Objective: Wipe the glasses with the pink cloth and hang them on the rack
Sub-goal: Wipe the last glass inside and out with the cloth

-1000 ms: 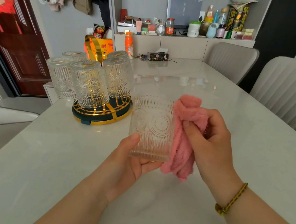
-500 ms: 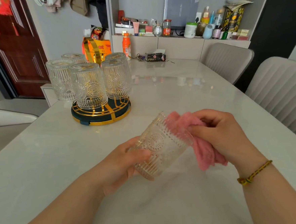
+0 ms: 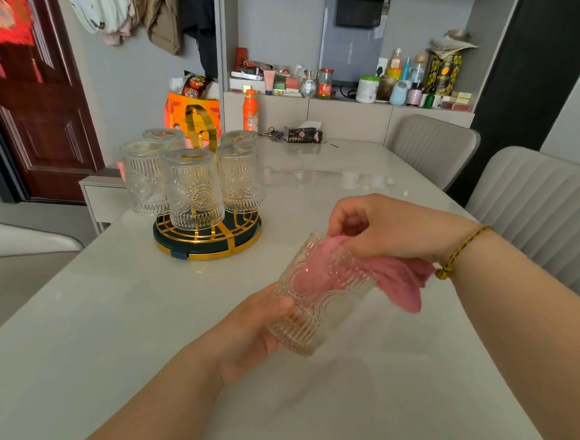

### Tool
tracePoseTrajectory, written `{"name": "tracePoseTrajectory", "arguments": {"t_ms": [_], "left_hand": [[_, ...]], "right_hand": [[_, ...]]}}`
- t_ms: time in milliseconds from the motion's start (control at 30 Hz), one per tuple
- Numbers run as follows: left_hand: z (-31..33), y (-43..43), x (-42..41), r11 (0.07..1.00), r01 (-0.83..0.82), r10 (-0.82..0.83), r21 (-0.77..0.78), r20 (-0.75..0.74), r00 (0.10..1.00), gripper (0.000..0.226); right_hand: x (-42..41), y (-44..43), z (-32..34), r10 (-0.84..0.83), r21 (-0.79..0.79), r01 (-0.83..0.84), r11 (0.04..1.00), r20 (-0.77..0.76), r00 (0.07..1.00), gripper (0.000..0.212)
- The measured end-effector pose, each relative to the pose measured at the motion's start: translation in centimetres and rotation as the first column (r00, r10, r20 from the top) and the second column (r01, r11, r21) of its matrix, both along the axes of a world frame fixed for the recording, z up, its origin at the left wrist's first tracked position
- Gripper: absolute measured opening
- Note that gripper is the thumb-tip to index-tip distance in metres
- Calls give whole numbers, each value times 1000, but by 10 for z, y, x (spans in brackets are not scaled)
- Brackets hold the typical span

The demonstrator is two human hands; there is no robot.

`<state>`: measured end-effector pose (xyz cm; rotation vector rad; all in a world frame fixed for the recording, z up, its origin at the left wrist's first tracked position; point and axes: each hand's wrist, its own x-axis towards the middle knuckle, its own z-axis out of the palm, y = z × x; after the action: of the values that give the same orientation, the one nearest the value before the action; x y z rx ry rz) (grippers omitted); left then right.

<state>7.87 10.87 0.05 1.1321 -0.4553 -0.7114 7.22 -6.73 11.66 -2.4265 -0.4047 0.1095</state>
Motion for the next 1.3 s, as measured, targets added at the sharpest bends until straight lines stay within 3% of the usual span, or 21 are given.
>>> {"name": "tracePoseTrajectory", "arguments": {"t_ms": [100,200,367,467,633,833,967,1133,1200,1267,1300], "left_hand": [[2,1,-1,998,33,-33,-48,-1,999,93],[0,2,-1,994,44,-46,-103,-13,999,87],[0,4,2,988,21,-26,-154,-35,999,74],[3,4,3,989,18,-21,-145,-21,1000,76],[5,4,4,998,23,-24,-66,-22,999,86],[2,2,3,998,59,-58,24,-31,998,78],[5,0,2,994,-24,34,109,-90,995,58],[0,4,5,994,-3,3,109,0,1000,93],[-4,0,6,989,-80,71,122,76,995,85],[-3,-4,5,981,-155,146,117,81,986,71],[-1,-5,5,978,-173,165,116,77,983,65]], "right_hand": [[-5,-4,8,-23,12,22,1000,48,999,11],[-9,-13,14,-12,117,14,993,-16,1000,14],[-20,-37,2,59,346,3,938,-170,984,55],[-22,-43,-12,14,444,48,895,-135,991,44],[-18,-23,-10,-41,355,19,935,53,998,35],[-7,-13,-29,45,307,-8,952,-112,993,26],[-6,-17,-54,-12,503,114,857,-201,980,14],[-12,-22,-84,-76,692,271,669,-299,951,15],[-13,-24,-88,-81,734,310,604,-330,940,15],[-14,-25,-92,-88,740,301,602,-313,946,9],[-14,-24,-95,-92,731,274,625,-279,956,18]]}}
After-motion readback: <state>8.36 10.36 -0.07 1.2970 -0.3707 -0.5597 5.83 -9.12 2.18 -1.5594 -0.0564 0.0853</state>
